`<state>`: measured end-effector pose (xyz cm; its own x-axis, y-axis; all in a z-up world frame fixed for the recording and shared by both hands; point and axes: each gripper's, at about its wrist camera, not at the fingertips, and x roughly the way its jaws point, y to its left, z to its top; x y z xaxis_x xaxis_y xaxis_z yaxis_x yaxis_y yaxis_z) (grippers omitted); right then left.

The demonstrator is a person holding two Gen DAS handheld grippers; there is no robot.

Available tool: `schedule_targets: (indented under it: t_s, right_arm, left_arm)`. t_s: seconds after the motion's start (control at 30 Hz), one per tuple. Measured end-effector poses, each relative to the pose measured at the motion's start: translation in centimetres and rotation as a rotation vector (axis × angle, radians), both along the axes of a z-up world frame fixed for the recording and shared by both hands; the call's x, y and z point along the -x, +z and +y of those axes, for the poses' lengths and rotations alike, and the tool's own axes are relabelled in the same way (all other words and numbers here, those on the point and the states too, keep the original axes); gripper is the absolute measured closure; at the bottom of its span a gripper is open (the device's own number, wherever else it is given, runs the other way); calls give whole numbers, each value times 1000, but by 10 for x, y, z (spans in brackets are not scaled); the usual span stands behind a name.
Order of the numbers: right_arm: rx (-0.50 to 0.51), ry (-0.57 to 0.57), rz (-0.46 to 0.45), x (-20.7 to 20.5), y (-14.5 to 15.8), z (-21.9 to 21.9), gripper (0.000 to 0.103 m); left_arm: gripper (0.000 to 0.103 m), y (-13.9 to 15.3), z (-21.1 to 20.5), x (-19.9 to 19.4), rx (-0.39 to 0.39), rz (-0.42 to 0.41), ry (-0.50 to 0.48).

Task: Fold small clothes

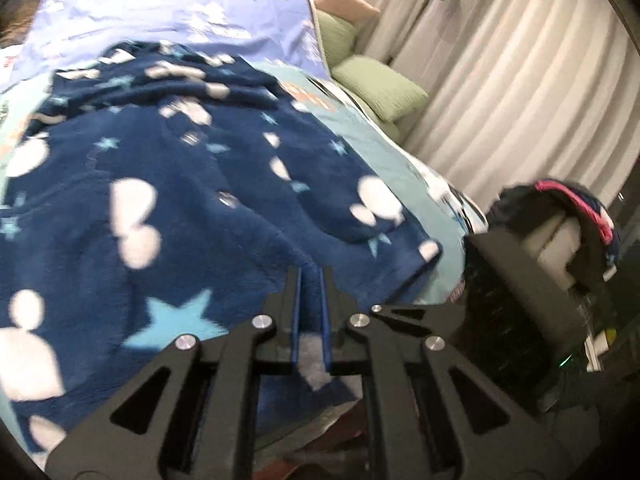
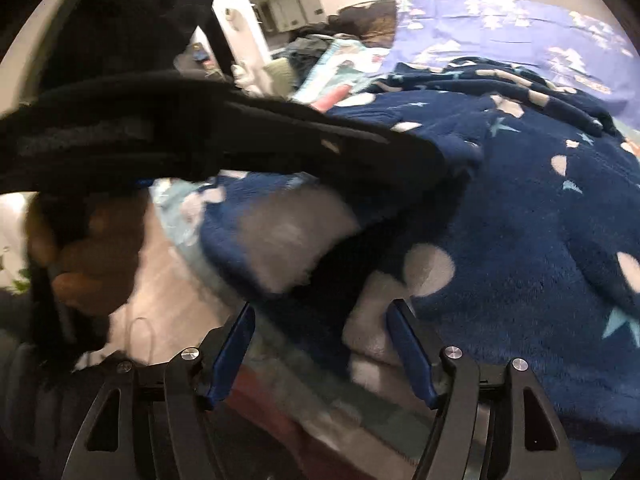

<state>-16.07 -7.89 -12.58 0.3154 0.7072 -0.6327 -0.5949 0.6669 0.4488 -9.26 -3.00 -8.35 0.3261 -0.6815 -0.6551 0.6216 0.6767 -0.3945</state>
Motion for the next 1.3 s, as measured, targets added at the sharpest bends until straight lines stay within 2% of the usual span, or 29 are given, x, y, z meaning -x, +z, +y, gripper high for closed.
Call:
schedule_targets:
  t_s: [0.03,0.1,0.2,0.27,0.33,0.4,0.47,0.53,0.6,0.67,0.73,0.8,0.9,0.97,1.07,1.13,1.17,1.2,1.27,1.3]
  right_arm:
    - [-47,19,38,3,1,-11,34]
    - [-63,-20,55,10,5,-33,34]
    - [-73,-184,38,20,17,-79,34]
    - [-95,-342,12,25,29,-116,34]
    - [-80,-480,-17,26,37,-142,33]
    - [-40,-595,-27,25,40,-162,33]
    - [-31,-657,5,18,34,-177,33]
    - [-49,-688,49,13,23,-187,33]
    - [-65,-701,78,11,13,-190,33]
    - [-73,-701,102,12,4,-191,31]
    - [-62,-703,122,6,-5,-190,24]
    - [-59,-706,136,7,-13,-189,20]
    - [-77,-715,135,8,-17,-191,19]
    - [-93,-721,133,6,-18,-193,18]
    - [-113,-714,127,10,-18,-194,18]
    - [-113,-705,123,11,-20,-194,18]
    - [-110,-703,122,9,-20,-193,18]
    - [-104,-697,120,7,-21,-192,18]
    - [-100,-691,110,2,-21,-190,17]
    - [-104,-689,107,-3,-22,-189,17]
  left_arm:
    - [93,-7,-5,-1,1,29,-33]
    - [93,-20,-13,-3,2,91,-77]
    - [93,-39,-17,-3,-53,127,-55]
    - [93,-32,-9,4,-28,118,-54]
    - [80,-15,7,15,-3,71,-43]
    - [43,5,29,25,3,-3,16]
    - [29,24,65,35,-13,-111,161]
    - [28,32,100,41,-55,-174,300]
    - [26,29,132,44,-87,-174,411]
    - [25,15,166,46,-108,-112,515]
    - [25,-1,186,49,-102,-37,568]
    - [25,-17,197,53,-64,31,572]
    - [25,-34,191,56,-7,90,516]
    - [25,-42,184,53,-22,100,502]
    - [25,-42,174,53,-48,53,494]
    - [27,-41,174,50,-19,68,490]
    - [37,-42,177,50,8,85,490]
    - [57,-42,175,46,13,94,491]
    - [74,-46,177,40,10,126,503]
    - [76,-47,178,38,21,136,510]
